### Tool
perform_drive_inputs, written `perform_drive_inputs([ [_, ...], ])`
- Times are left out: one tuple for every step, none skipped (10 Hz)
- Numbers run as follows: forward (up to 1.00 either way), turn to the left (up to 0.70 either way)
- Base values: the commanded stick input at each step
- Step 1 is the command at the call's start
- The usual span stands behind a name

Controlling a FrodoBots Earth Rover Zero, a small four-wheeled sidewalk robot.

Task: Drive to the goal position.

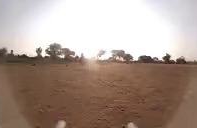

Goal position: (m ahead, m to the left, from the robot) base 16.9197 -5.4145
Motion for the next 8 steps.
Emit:
perform_drive_inputs([
  [0.7,0.0],
  [0.7,0.0],
  [0.7,0.0],
  [0.7,0.0],
  [0.7,0.0],
  [0.7,0.0],
  [0.7,0.0],
  [0.7,0.0],
])
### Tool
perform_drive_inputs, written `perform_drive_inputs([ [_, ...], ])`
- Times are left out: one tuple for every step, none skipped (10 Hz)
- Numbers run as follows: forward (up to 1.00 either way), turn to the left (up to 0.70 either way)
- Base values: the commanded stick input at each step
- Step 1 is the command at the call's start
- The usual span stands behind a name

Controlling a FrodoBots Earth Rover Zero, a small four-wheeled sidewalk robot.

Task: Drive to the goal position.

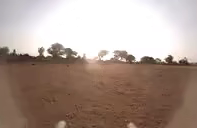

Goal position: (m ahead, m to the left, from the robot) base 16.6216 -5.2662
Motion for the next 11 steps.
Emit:
perform_drive_inputs([
  [0.7,0.0],
  [0.7,0.0],
  [0.7,0.0],
  [0.7,0.0],
  [0.7,0.0],
  [0.7,0.0],
  [0.7,0.0],
  [0.7,0.0],
  [0.7,0.0],
  [0.7,0.0],
  [0.7,0.0],
])
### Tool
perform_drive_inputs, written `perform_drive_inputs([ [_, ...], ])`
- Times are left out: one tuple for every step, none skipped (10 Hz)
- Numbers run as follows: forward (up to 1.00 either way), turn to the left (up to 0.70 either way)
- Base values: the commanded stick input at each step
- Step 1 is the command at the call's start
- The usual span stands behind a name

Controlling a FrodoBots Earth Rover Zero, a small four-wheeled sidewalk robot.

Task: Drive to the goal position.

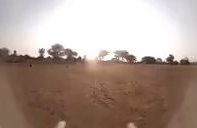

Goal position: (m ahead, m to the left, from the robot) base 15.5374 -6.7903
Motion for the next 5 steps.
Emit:
perform_drive_inputs([
  [0.7,0.0],
  [0.7,0.0],
  [0.7,0.0],
  [0.7,0.0],
  [0.7,0.0],
])
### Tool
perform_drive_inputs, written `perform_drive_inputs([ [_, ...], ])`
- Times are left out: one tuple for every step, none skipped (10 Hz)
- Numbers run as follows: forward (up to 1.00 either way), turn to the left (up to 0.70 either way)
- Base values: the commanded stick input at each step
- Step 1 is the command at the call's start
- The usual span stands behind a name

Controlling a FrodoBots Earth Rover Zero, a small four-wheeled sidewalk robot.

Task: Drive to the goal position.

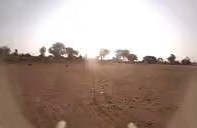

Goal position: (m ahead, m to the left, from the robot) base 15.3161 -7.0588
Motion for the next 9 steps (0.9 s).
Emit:
perform_drive_inputs([
  [0.7,0.0],
  [0.7,0.0],
  [0.7,0.0],
  [0.7,0.0],
  [0.7,0.0],
  [0.7,0.0],
  [0.7,0.0],
  [0.7,0.0],
  [0.7,0.0],
])
